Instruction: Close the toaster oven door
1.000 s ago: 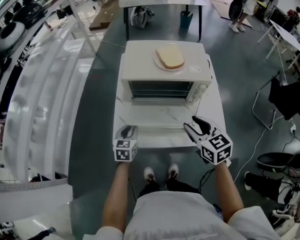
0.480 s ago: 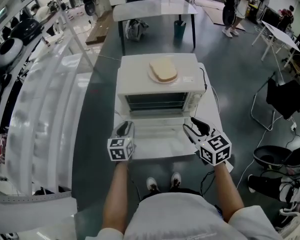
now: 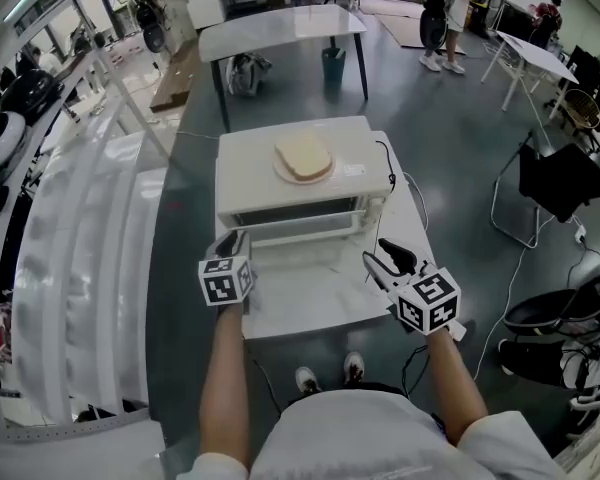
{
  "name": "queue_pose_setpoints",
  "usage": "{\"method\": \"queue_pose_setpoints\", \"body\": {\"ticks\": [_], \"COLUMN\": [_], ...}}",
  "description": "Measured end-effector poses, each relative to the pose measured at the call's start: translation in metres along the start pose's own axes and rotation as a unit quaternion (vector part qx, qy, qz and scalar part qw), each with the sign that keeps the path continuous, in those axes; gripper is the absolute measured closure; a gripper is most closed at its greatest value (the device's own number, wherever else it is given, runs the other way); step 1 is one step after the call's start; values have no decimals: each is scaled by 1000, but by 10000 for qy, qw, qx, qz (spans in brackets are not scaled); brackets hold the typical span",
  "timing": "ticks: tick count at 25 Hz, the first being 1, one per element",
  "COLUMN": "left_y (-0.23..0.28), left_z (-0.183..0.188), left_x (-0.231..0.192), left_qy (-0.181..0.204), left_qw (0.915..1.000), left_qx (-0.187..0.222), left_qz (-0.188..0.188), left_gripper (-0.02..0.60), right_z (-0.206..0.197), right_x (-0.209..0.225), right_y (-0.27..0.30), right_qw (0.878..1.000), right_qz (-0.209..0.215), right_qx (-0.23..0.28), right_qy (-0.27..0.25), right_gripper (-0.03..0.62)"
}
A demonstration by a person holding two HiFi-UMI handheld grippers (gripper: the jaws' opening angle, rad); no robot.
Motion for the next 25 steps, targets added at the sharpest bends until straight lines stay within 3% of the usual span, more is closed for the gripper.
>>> {"method": "queue_pose_setpoints", "body": {"ticks": [13, 17, 25], "left_y": [22, 21, -6], "left_z": [27, 25, 26], "left_x": [-6, -5, 3], "left_qy": [-267, -218, 75], "left_qw": [9994, 9986, 9971], "left_qx": [213, 469, 752], "left_qz": [103, -91, -108], "left_gripper": [491, 491, 491], "right_z": [3, 5, 27], "right_x": [20, 22, 34], "right_y": [-13, -12, -15], "right_qw": [9995, 9994, 9988], "right_qz": [-303, -339, -418], "right_qx": [-5, 26, 198], "right_qy": [59, 24, -159], "right_gripper": [421, 421, 421]}}
Point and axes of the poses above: the fingertips, and each gripper's own axes: y forward along the fingers, x to its right, z out of its top, the point moved 4 cm from there along -y, backward along the fingers, and after that the axes turned 8 degrees about -y, right-handed, at the moved point
